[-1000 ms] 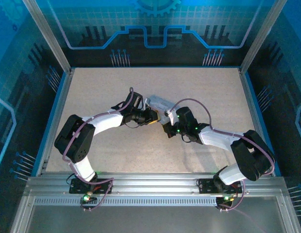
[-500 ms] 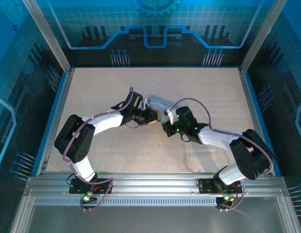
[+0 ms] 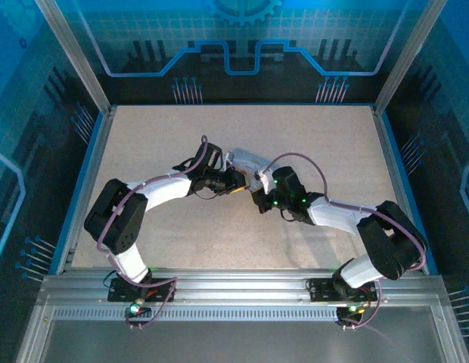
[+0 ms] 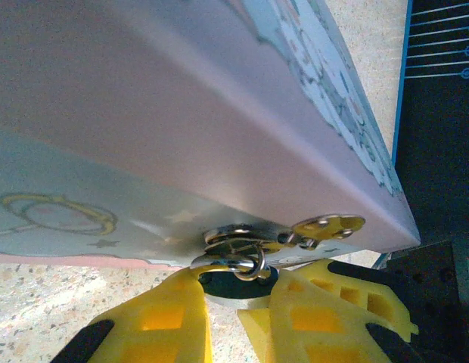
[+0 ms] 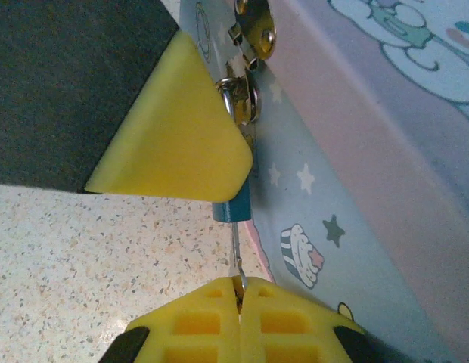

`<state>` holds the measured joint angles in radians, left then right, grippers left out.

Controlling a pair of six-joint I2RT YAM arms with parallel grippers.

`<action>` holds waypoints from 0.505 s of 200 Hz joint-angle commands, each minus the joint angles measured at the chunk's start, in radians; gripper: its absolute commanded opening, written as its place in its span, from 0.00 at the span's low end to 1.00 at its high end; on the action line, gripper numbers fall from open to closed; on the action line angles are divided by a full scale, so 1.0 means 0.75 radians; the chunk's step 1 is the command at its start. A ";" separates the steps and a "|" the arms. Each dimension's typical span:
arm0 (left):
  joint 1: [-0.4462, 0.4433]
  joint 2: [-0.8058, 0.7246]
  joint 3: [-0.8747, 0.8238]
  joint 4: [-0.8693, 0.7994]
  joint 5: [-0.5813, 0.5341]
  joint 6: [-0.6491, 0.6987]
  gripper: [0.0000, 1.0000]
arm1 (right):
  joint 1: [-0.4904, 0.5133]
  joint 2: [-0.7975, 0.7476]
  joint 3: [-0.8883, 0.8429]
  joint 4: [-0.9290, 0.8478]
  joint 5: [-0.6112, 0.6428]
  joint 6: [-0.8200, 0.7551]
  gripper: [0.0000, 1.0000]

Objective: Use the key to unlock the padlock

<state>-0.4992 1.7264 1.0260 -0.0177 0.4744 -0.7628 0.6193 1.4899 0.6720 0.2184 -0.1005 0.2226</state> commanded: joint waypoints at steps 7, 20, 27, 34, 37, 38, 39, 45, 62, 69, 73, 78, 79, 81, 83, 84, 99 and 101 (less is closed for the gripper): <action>-0.009 -0.061 0.004 0.064 0.074 -0.027 0.14 | 0.033 0.034 0.022 0.157 0.061 -0.032 0.00; -0.008 -0.064 0.003 0.059 0.073 -0.024 0.14 | 0.033 0.036 0.010 0.187 0.086 -0.041 0.00; -0.009 -0.064 0.002 0.058 0.077 -0.024 0.14 | 0.033 0.036 0.004 0.199 0.095 -0.048 0.00; -0.009 -0.064 0.002 0.060 0.078 -0.024 0.14 | 0.033 0.036 0.005 0.204 0.103 -0.058 0.00; -0.008 -0.064 0.002 0.057 0.078 -0.025 0.14 | 0.033 0.037 0.004 0.204 0.103 -0.061 0.00; -0.009 -0.064 0.002 0.057 0.077 -0.025 0.14 | 0.032 0.038 0.004 0.205 0.104 -0.062 0.00; -0.009 -0.064 0.002 0.057 0.078 -0.024 0.14 | 0.033 0.038 0.004 0.205 0.105 -0.064 0.00; -0.009 -0.064 0.000 0.057 0.077 -0.024 0.14 | 0.032 0.038 0.006 0.208 0.107 -0.069 0.00; -0.008 -0.064 0.000 0.056 0.080 -0.026 0.14 | 0.032 0.044 0.002 0.228 0.107 -0.086 0.00; -0.009 -0.064 0.001 0.057 0.081 -0.026 0.14 | 0.030 0.048 -0.002 0.242 0.106 -0.090 0.00; -0.009 -0.064 0.000 0.056 0.081 -0.029 0.14 | 0.029 0.051 -0.001 0.249 0.107 -0.093 0.00; -0.008 -0.066 0.000 0.056 0.082 -0.030 0.14 | 0.028 0.054 -0.003 0.256 0.107 -0.093 0.00; -0.008 -0.066 0.000 0.056 0.082 -0.029 0.14 | 0.027 0.056 -0.004 0.258 0.107 -0.094 0.00; -0.007 -0.067 0.000 0.056 0.082 -0.029 0.14 | 0.027 0.056 -0.004 0.261 0.106 -0.094 0.00; -0.008 -0.068 0.000 0.056 0.082 -0.029 0.14 | 0.026 0.058 -0.004 0.264 0.106 -0.093 0.00; -0.008 -0.068 0.000 0.056 0.082 -0.029 0.14 | 0.026 0.060 -0.003 0.265 0.104 -0.093 0.00; -0.008 -0.068 0.000 0.056 0.082 -0.030 0.14 | 0.021 0.073 -0.002 0.293 0.086 -0.081 0.00; -0.009 -0.068 0.000 0.055 0.082 -0.030 0.14 | 0.021 0.074 -0.001 0.296 0.082 -0.078 0.00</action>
<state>-0.4946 1.7222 1.0260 -0.0071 0.4671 -0.7868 0.6323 1.5265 0.6708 0.3283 -0.0452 0.1749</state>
